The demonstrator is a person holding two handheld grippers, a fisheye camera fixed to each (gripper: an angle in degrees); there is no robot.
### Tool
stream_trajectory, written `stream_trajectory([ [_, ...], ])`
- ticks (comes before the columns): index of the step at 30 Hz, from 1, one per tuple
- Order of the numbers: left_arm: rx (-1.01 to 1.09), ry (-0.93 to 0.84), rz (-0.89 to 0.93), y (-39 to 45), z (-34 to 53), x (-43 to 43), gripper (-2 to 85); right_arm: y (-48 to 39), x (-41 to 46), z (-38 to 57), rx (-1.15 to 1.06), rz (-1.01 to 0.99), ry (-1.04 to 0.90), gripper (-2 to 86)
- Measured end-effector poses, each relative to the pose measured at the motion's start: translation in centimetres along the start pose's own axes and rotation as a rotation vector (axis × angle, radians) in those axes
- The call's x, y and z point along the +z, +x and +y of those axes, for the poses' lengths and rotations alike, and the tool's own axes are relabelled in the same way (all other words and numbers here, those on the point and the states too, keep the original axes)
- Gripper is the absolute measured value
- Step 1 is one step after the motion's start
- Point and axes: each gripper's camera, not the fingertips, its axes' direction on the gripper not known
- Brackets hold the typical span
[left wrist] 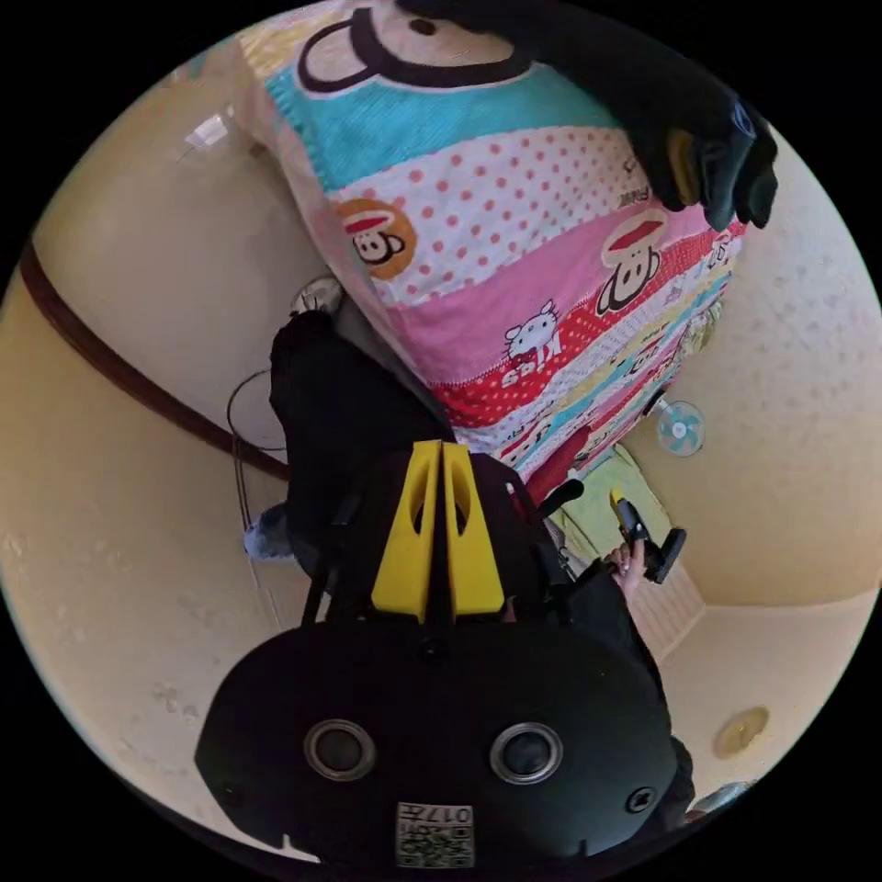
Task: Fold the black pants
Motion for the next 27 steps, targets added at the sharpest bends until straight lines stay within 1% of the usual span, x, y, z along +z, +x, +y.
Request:
stream_trajectory([
  [1,-0.012,-0.041,0.078,-0.2,-0.2,-0.1,-0.6,0.8,-0.5,0.6,-0.003,0.040,0.019,0.5],
  [2,0.038,-0.093,0.130,1.1,-0.8,-0.3,-0.8,2.3,-1.5,1.7,0.018,0.122,0.064,0.5],
  [3,0.070,-0.114,0.125,2.1,-1.2,-0.5,-0.8,4.0,-2.6,2.7,0.089,0.189,0.125,0.4],
  [4,0.133,-0.139,0.040,4.9,-2.0,-1.1,-0.9,5.0,-3.2,3.3,0.136,0.207,0.163,0.4],
  [5,0.198,-0.155,-0.105,8.3,-2.7,-1.5,-0.9,6.6,-4.3,4.6,0.205,0.192,0.241,0.4],
  [6,0.235,-0.166,-0.182,10.2,-3.0,-1.6,-0.9,7.8,-5.2,6.0,0.229,0.128,0.322,0.4],
  [8,0.366,-0.203,-0.431,17.3,-3.8,-0.6,-0.7,9.4,-5.9,8.5,0.244,0.009,0.433,0.4],
  [9,0.396,-0.217,-0.473,18.8,-4.1,0.1,-0.7,10.5,-5.6,10.2,0.301,-0.025,0.470,0.4],
  [10,0.450,-0.261,-0.530,21.4,-4.8,2.0,-0.7,11.1,-5.1,11.0,0.333,-0.029,0.469,0.4],
  [12,0.490,-0.379,-0.543,23.6,-6.3,6.0,-0.7,13.4,-1.3,13.2,0.400,-0.015,0.373,0.4],
  [13,0.460,-0.495,-0.496,23.7,-7.4,8.9,-0.7,14.0,0.1,13.7,0.406,-0.006,0.334,0.5],
  [14,0.359,-0.587,-0.432,22.7,-8.3,11.3,-0.7,15.7,3.1,14.7,0.441,-0.001,0.235,0.5],
  [15,0.295,-0.606,-0.408,22.0,-8.6,12.2,-0.7,17.7,5.9,15.9,0.490,-0.027,0.139,0.6],
  [16,0.168,-0.596,-0.357,20.6,-8.8,13.2,-0.8,18.8,7.2,16.6,0.514,-0.058,0.099,0.7],
  [17,0.094,-0.540,-0.284,19.6,-8.6,13.8,-0.9,21.0,9.1,18.3,0.570,-0.152,0.047,0.9],
  [18,0.074,-0.501,-0.240,19.2,-8.4,13.9,-0.9,23.1,10.0,20.2,0.626,-0.248,0.057,1.2],
  [19,0.052,-0.418,-0.148,18.5,-7.7,14.1,-1.0,24.1,10.2,21.1,0.646,-0.288,0.082,1.3],
  [20,0.034,-0.340,-0.061,17.7,-6.8,14.4,-1.0,25.9,10.0,22.7,0.685,-0.346,0.147,1.9],
  [22,-0.020,-0.242,0.008,16.2,-5.5,14.6,-1.0,28.5,9.4,24.3,0.749,-0.380,0.229,3.2],
  [24,-0.097,-0.158,-0.003,14.8,-4.4,14.2,-1.0,31.4,8.3,24.7,0.809,-0.396,0.309,5.9],
  [26,-0.199,-0.079,-0.065,14.0,-3.1,13.3,-1.0,33.2,7.2,23.4,0.818,-0.397,0.341,8.4],
  [27,-0.207,-0.057,-0.073,14.1,-2.9,13.0,-1.0,34.1,6.4,21.8,0.813,-0.382,0.334,9.9],
])
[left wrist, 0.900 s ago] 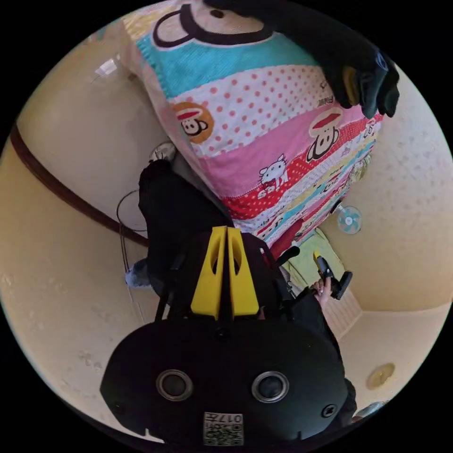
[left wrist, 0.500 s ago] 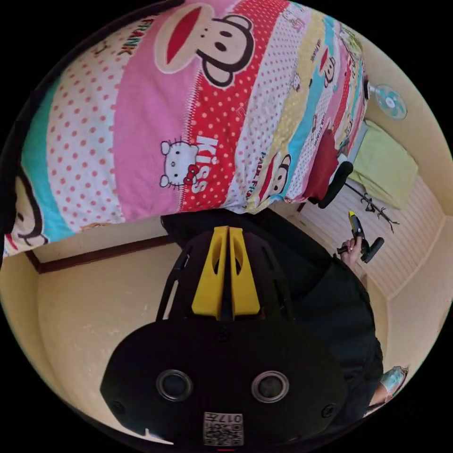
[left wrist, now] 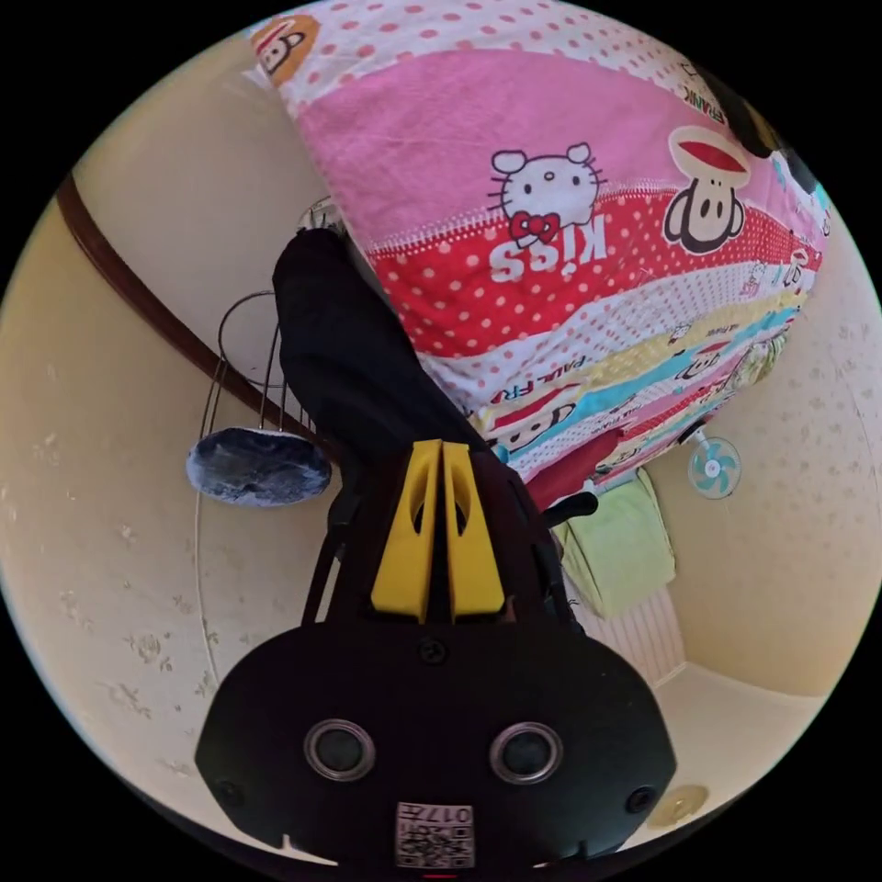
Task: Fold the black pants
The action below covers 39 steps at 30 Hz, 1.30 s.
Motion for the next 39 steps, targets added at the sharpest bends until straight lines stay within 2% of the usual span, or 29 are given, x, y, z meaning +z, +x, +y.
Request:
stream_trajectory([
  [6,0.152,0.150,0.001,4.5,3.3,0.6,-1.0,-9.6,-0.9,-8.3,-0.207,0.156,0.060,13.1],
  [10,0.260,0.205,0.085,5.4,6.6,3.2,-1.0,-15.7,-0.1,-13.4,-0.355,0.250,0.065,14.3],
  [16,0.139,0.315,0.288,-2.2,11.1,5.7,-1.0,-19.8,2.3,-19.8,-0.390,0.463,0.062,16.7],
  [19,0.052,0.401,0.367,-6.7,12.7,5.7,-0.9,-20.2,3.6,-19.2,-0.532,0.662,0.092,14.7],
  [21,0.006,0.424,0.415,-9.1,13.4,5.9,-0.9,-20.6,3.9,-17.5,-0.724,0.809,0.089,13.0],
  [23,-0.041,0.446,0.494,-11.8,14.0,6.4,-0.9,-20.4,2.6,-16.6,-0.827,0.865,0.091,10.6],
  [25,-0.057,0.467,0.566,-13.4,14.1,6.8,-1.0,-20.1,-0.3,-16.6,-0.824,0.838,0.091,7.8],
  [28,-0.018,0.502,0.621,-14.7,13.8,6.9,-1.0,-17.4,-8.7,-18.2,-0.604,0.585,0.136,6.0],
  [30,0.020,0.503,0.614,-14.7,13.1,6.8,-1.0,-11.4,-15.8,-20.3,-0.304,0.197,0.150,5.0],
  [31,0.050,0.496,0.608,-14.5,12.6,6.7,-1.0,-9.2,-17.3,-20.7,-0.221,0.065,0.152,4.9],
  [33,0.091,0.483,0.598,-14.0,11.7,6.4,-1.0,-0.7,-20.8,-21.2,0.021,-0.443,0.161,4.4],
  [36,0.153,0.452,0.602,-12.9,9.9,5.7,-1.0,5.2,-24.1,-19.9,0.035,-0.844,0.239,3.9],
  [39,0.228,0.419,0.597,-11.5,8.2,4.5,-1.0,6.5,-27.1,-17.8,-0.045,-1.103,0.299,3.6],
])
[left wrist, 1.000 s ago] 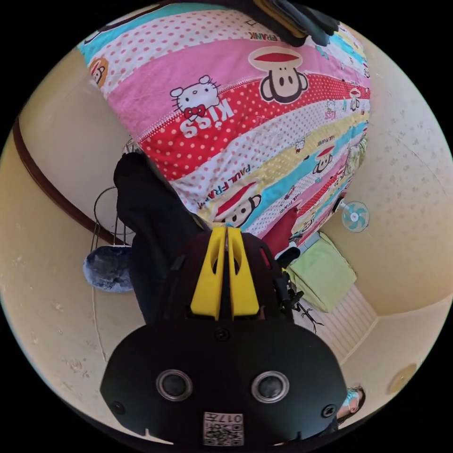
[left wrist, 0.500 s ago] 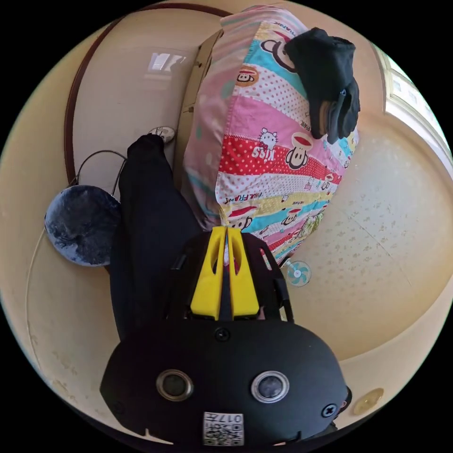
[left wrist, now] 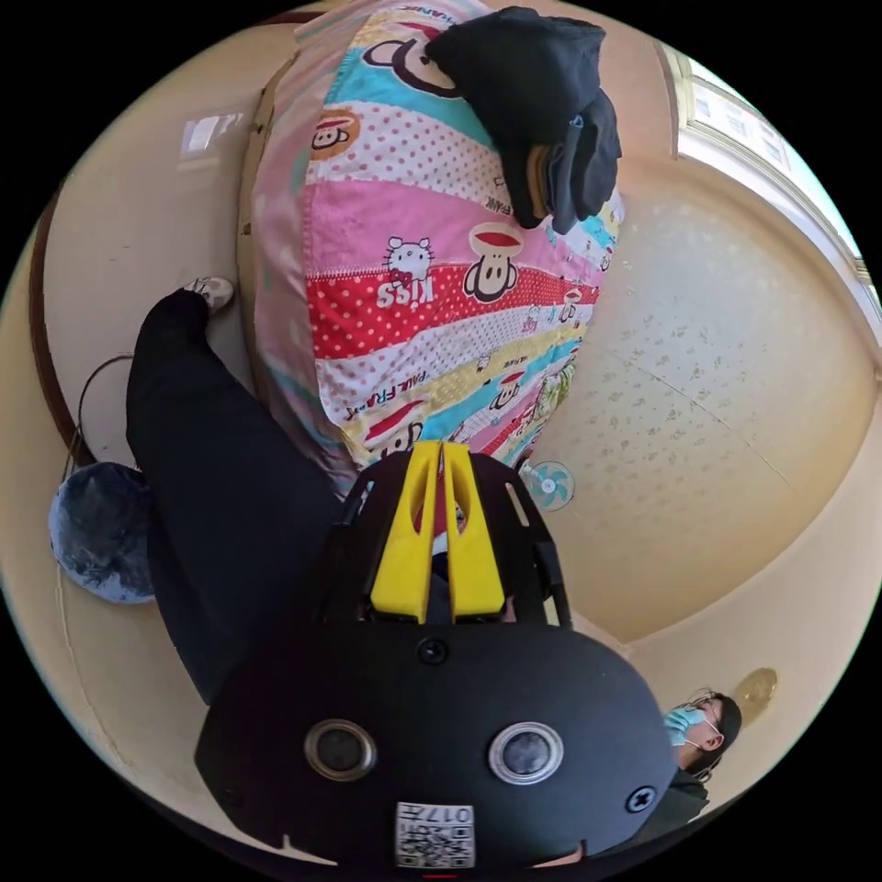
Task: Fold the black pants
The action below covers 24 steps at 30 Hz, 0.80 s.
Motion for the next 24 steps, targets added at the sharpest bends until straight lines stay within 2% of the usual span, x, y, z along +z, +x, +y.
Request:
stream_trajectory([
  [3,0.072,-0.053,-0.009,1.5,-2.1,0.3,-1.0,-4.3,0.4,1.8,-0.100,-0.209,-0.026,3.5],
  [7,0.227,-0.162,-0.019,4.5,-4.0,1.3,-0.9,-11.1,3.5,4.5,-0.219,-0.258,-0.121,3.4],
  [12,0.400,-0.285,-0.022,7.8,-4.7,2.2,-0.7,-19.3,7.9,10.0,-0.314,-0.588,-0.253,3.5],
  [15,0.481,-0.357,-0.073,9.2,-4.7,2.8,0.2,-23.5,11.1,13.5,-0.387,-0.660,-0.365,3.6],
  [20,0.595,-0.430,-0.117,10.7,-4.1,3.4,4.9,-22.5,15.8,19.6,-0.329,-0.647,-0.479,3.7],
  [22,0.605,-0.428,-0.126,10.5,-4.3,3.2,5.1,-19.7,16.9,21.8,-0.311,-0.534,-0.484,3.7],
  [24,0.599,-0.433,-0.129,9.8,-4.7,2.9,5.1,-13.3,18.3,24.0,-0.258,-0.292,-0.502,3.7],
])
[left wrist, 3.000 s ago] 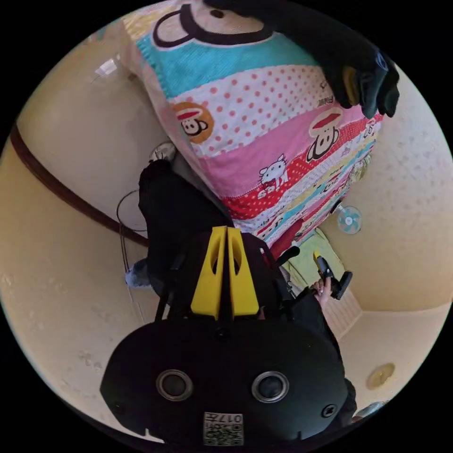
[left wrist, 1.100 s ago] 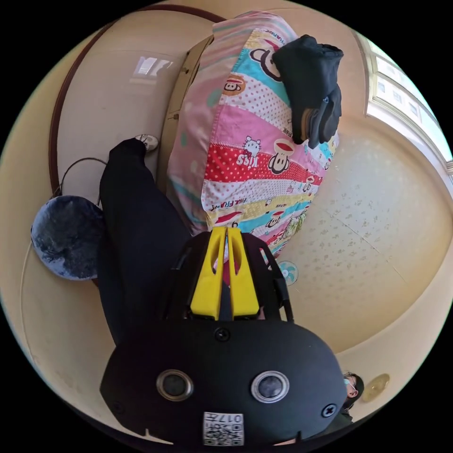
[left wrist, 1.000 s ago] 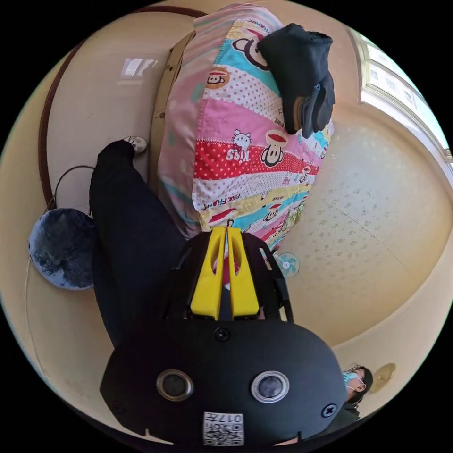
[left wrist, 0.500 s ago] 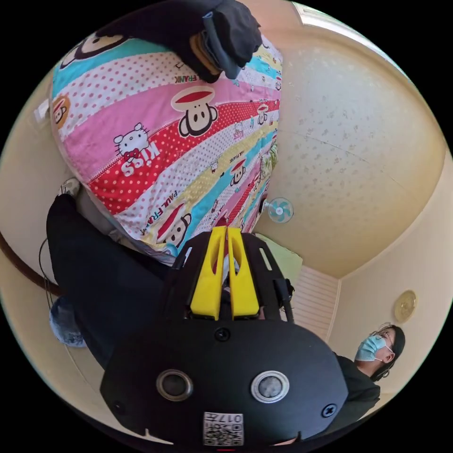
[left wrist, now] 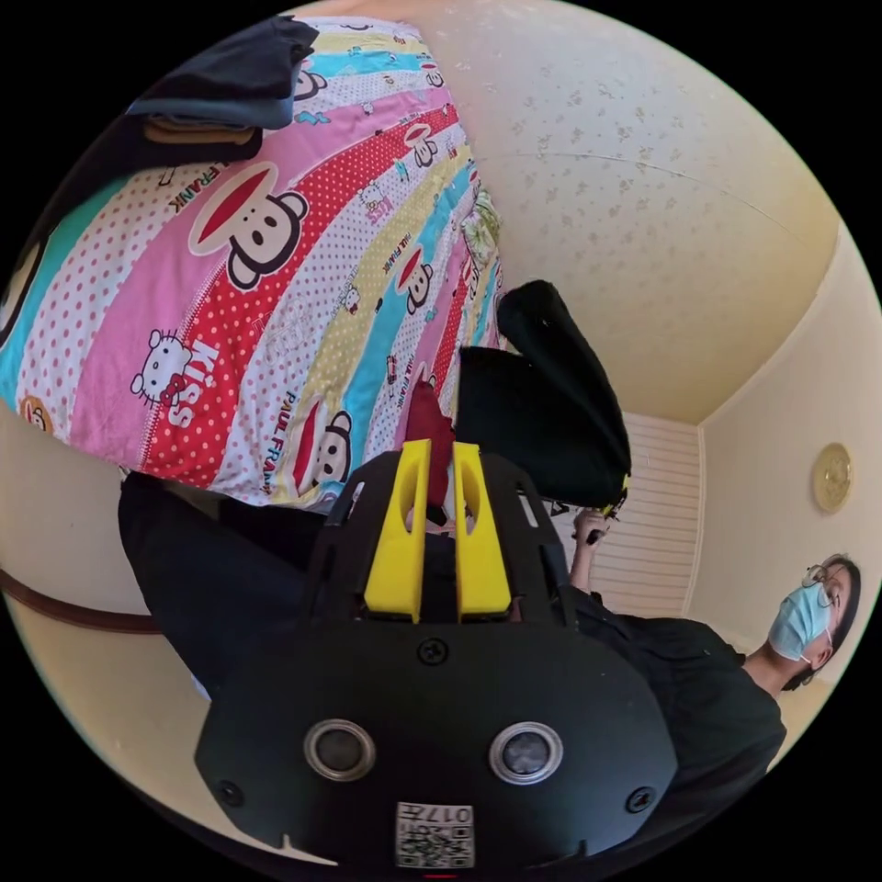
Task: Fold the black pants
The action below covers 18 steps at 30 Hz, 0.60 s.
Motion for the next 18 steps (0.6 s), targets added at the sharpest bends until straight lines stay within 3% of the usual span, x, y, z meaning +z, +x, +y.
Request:
stream_trajectory([
  [1,-0.010,-0.007,0.001,-0.8,0.1,-0.2,5.1,1.7,0.3,0.7,0.006,0.076,-0.038,3.7],
  [3,-0.033,-0.022,-0.006,-2.2,0.2,-0.3,5.1,11.0,2.2,3.7,0.149,0.446,-0.304,3.6],
  [6,-0.109,-0.045,-0.037,-4.8,0.5,-0.4,5.4,21.3,4.3,7.4,0.366,0.895,-0.519,3.2],
  [8,-0.150,-0.065,-0.053,-6.4,0.7,0.0,6.3,24.1,6.8,8.3,0.393,0.931,-0.590,4.1],
  [10,-0.180,-0.089,-0.066,-7.4,0.8,0.8,6.5,24.7,11.3,8.3,0.304,1.021,-0.690,6.7],
  [12,-0.195,-0.101,-0.074,-8.2,0.9,1.8,6.5,24.2,19.0,8.2,0.056,1.168,-0.816,9.8],
  [18,-0.227,-0.129,-0.046,-10.5,2.1,6.5,6.5,30.9,38.7,13.5,-0.401,1.215,-1.193,12.6],
])
